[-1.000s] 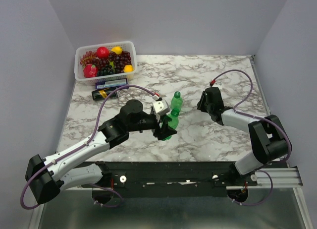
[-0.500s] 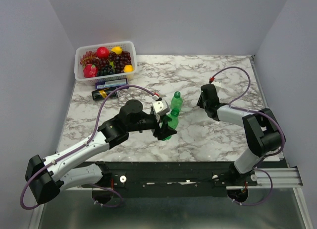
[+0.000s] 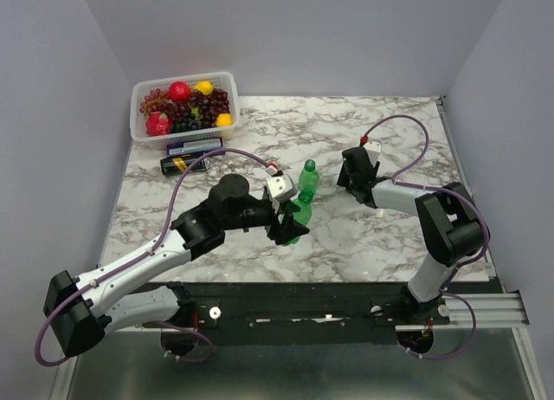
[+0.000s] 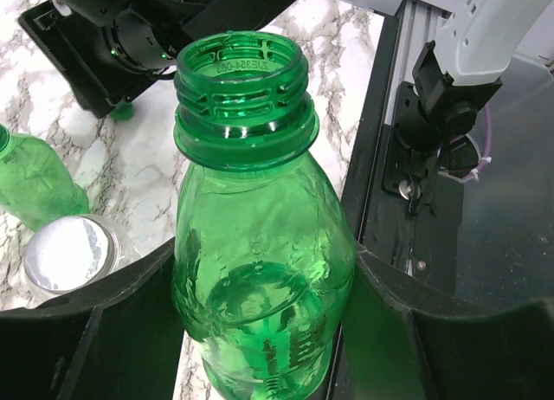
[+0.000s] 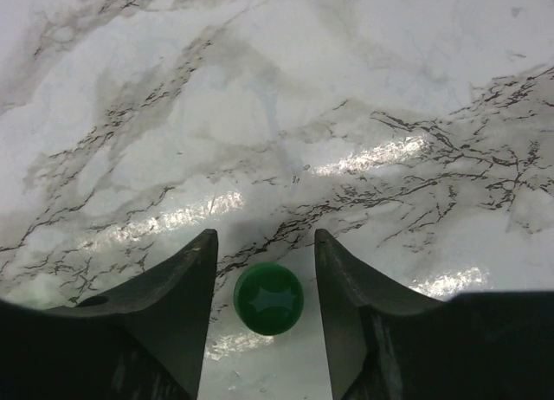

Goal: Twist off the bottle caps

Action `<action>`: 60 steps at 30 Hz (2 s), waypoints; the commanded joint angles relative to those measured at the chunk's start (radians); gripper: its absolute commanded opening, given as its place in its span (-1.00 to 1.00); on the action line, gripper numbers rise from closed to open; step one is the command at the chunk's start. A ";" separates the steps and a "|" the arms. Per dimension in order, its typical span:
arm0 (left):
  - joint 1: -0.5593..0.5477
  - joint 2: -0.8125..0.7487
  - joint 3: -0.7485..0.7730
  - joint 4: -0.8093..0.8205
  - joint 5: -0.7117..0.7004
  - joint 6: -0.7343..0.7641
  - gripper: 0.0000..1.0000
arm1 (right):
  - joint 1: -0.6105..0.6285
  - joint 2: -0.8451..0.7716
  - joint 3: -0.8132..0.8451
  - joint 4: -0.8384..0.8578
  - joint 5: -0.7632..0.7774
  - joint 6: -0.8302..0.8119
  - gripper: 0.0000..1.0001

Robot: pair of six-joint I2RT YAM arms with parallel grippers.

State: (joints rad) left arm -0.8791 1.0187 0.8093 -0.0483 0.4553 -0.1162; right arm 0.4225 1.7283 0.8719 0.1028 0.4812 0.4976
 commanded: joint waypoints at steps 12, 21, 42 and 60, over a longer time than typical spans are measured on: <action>-0.003 -0.029 0.014 0.005 -0.035 0.026 -0.97 | 0.007 -0.148 -0.028 -0.058 -0.082 -0.036 0.38; -0.012 -0.020 0.016 0.002 -0.027 0.029 -0.97 | 0.005 -0.748 -0.178 -0.264 -0.523 -0.080 0.41; -0.043 0.057 0.034 -0.027 -0.006 0.044 -0.97 | 0.255 -0.799 0.168 -0.445 -0.939 -0.126 0.42; -0.046 0.049 0.034 -0.033 -0.024 0.052 -0.97 | 0.329 -0.737 0.137 -0.454 -0.899 -0.157 0.29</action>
State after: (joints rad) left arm -0.9188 1.0763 0.8097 -0.0998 0.4377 -0.0753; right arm 0.7303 0.9737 1.0130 -0.3462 -0.4152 0.3622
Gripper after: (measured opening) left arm 0.690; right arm 0.661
